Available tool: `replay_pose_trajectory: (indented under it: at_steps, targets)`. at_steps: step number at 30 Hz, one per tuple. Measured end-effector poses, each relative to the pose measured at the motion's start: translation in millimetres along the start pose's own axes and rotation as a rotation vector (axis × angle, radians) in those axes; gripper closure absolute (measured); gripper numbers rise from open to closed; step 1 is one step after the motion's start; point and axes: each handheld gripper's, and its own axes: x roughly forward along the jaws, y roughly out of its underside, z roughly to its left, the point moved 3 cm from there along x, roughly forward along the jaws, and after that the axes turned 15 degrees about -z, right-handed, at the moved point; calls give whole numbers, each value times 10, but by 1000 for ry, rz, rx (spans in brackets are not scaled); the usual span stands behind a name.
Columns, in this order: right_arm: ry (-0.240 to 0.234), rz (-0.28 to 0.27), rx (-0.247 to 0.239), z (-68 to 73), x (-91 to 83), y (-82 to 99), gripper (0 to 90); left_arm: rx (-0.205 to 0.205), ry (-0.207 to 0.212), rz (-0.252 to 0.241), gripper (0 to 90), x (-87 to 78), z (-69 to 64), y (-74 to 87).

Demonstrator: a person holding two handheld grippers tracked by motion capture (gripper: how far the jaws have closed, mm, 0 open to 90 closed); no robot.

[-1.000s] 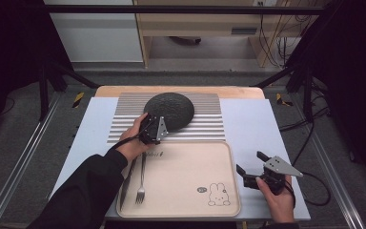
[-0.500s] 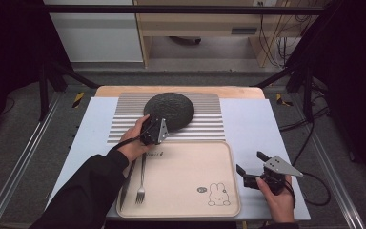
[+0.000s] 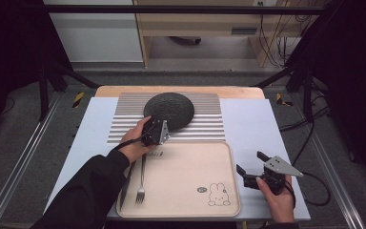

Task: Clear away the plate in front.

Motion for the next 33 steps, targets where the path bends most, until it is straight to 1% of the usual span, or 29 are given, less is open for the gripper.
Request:
replay_pose_trajectory:
  at_steps: [7, 10, 15, 18, 19, 23, 28, 31, 33]
  targets:
    - [0, 1, 1, 0, 1, 2, 60, 10, -5, -1, 457, 15, -7, 6]
    - [1, 3, -1, 1, 2, 4, 61, 18, -1, -2, 506, 26, -17, 7]
    - [0, 2, 1, 0, 3, 3, 61, 31, -7, 1, 522, 35, -21, 6]
    - [0, 3, -1, 2, 3, 5, 61, 18, -14, -2, 525, 42, -16, 15]
    - [0, 3, -1, 2, 3, 4, 61, 26, -14, 5, 528, 41, -7, 20]
    - [0, 2, 2, -1, 1, 3, 60, 24, -21, -1, 544, 54, -4, 40]
    - [0, 1, 2, -6, 3, 6, 60, 49, -24, -3, 567, 64, -23, 32]
    - [-2, 4, 2, -4, 4, 7, 60, 46, -21, -2, 586, 74, -33, 19]
    - [-2, 4, 3, -4, 6, 7, 61, 61, -17, 0, 600, 78, -38, 15]
